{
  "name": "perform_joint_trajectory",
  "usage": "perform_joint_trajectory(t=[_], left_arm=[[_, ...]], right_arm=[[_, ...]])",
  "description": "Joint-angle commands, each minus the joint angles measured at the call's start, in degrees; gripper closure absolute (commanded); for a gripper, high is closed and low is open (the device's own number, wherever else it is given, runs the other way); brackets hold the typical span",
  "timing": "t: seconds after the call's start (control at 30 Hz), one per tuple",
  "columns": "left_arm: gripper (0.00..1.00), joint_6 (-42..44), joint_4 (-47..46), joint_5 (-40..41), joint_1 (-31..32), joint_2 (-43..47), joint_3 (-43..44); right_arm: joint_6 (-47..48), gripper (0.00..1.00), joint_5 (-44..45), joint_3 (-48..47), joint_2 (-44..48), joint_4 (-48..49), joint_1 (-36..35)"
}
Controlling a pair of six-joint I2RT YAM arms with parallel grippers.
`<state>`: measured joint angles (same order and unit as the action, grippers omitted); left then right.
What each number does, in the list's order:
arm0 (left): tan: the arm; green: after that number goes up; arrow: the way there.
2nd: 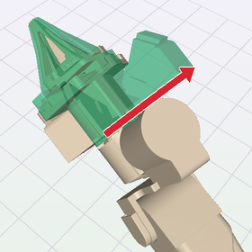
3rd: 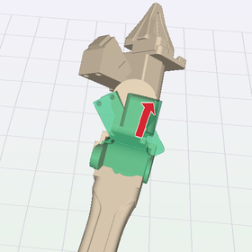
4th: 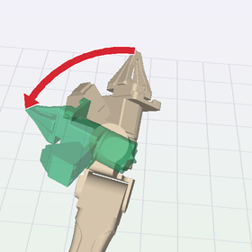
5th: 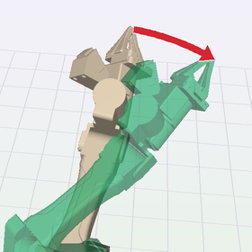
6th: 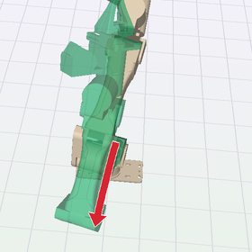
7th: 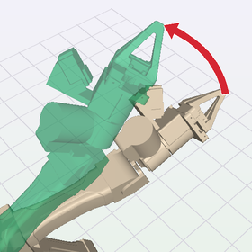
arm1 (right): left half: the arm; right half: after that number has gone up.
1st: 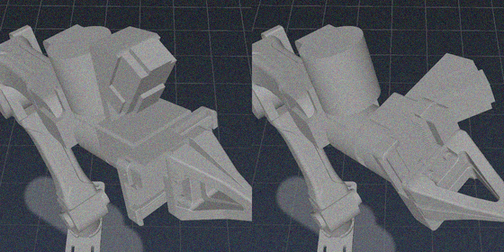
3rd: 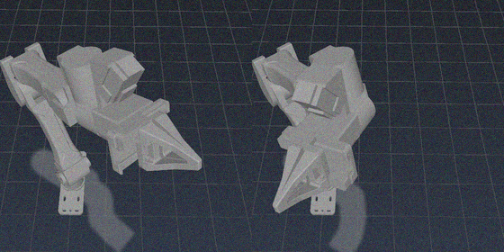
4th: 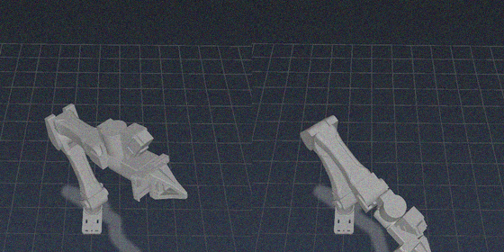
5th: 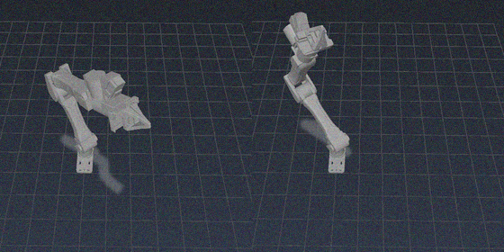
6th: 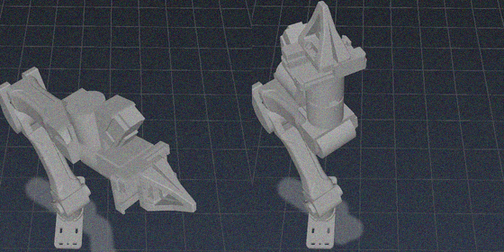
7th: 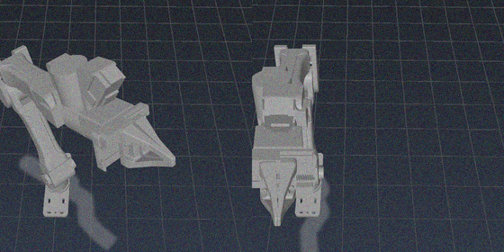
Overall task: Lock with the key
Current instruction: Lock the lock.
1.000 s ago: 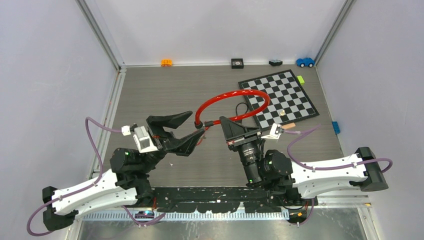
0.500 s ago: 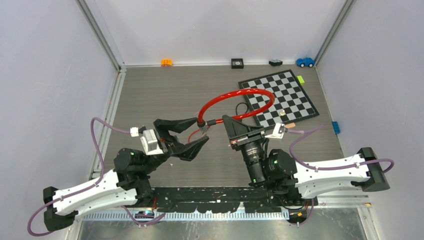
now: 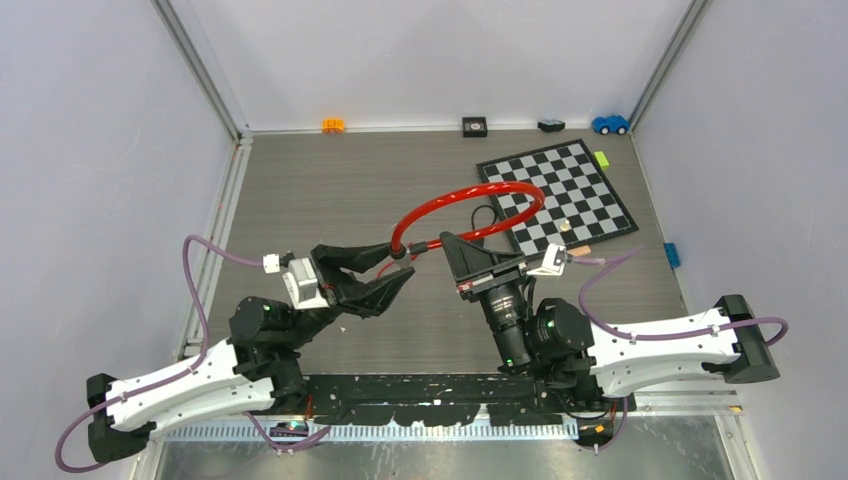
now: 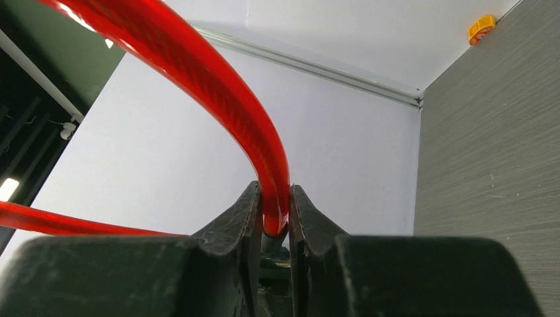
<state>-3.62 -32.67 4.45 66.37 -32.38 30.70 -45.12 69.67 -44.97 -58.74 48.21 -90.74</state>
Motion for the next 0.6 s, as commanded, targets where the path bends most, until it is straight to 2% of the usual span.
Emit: perform_joint_trajectory(t=[0.0,0.23,0.47,0.57], left_arm=[[0.52,0.9,-0.6,1.2,0.2,-0.1,0.2],[0.8,1.5,0.0,0.6,0.2,-0.4,0.8],[0.91,2.0,-0.6,0.4,0.2,-1.2,1.1],[0.92,2.0,-1.3,0.2,0.2,-1.8,1.2]], right_arm=[[-1.3,0.99,-1.7,-1.6,0.9,2.4,0.0],[-2.0,0.99,-3.0,-1.9,0.6,1.0,0.1],[-4.6,0.99,-5.4,-3.6,-0.3,-4.1,0.1],[-6.6,0.99,-6.8,-4.2,-1.5,-5.9,0.1]])
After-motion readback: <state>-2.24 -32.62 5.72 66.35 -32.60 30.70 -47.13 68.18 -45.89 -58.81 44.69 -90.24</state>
